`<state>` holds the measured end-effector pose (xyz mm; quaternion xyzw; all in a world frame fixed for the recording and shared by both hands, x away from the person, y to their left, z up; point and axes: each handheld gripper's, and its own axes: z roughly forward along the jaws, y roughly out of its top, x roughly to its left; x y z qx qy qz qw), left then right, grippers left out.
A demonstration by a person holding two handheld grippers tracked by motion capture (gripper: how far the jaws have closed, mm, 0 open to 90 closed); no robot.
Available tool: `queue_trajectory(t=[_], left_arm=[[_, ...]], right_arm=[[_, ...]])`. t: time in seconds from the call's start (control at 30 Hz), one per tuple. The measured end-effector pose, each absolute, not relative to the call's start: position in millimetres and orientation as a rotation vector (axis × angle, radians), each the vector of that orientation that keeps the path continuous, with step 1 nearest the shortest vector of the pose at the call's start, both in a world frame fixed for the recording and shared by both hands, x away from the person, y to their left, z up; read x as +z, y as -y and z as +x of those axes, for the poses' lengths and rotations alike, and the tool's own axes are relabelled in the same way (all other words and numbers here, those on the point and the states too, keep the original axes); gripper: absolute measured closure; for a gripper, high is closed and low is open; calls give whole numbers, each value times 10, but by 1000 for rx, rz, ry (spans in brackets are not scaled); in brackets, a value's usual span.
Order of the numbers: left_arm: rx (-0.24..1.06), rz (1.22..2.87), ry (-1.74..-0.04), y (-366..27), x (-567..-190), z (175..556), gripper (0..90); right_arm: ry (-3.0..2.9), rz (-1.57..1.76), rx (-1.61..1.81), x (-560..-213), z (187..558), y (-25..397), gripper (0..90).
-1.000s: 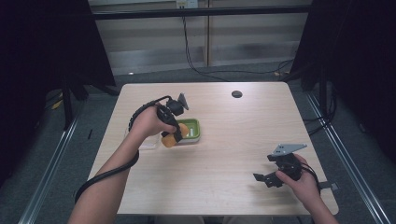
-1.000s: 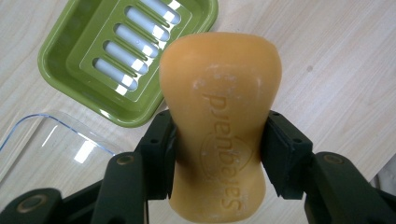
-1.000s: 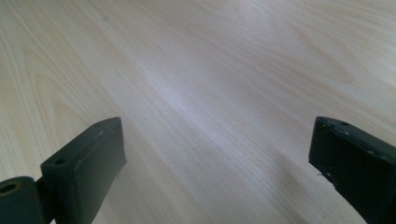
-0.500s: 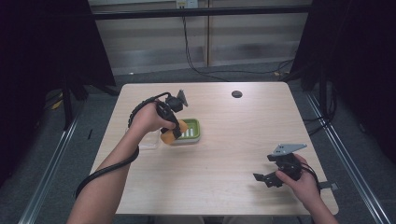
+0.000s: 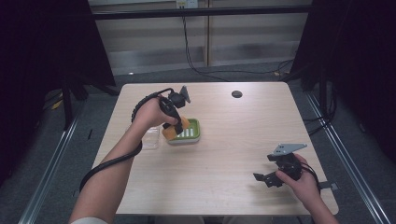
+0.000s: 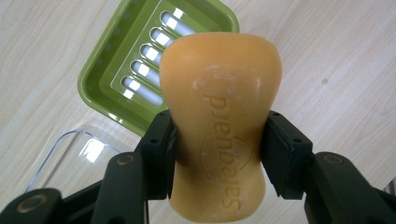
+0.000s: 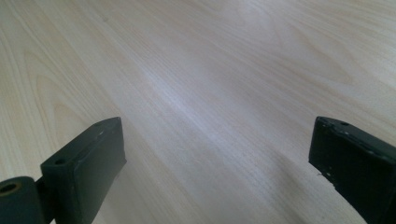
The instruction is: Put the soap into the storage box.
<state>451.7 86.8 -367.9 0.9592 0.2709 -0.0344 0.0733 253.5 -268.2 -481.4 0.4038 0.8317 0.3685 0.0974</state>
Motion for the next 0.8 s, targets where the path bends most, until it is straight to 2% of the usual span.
queue_trajectory(t=[0.8], left_arm=[[-69,2917,-799,-730,-3706,4683,499]], right_arm=[[-2455,1189,1081,-4809,2540,2696,33]])
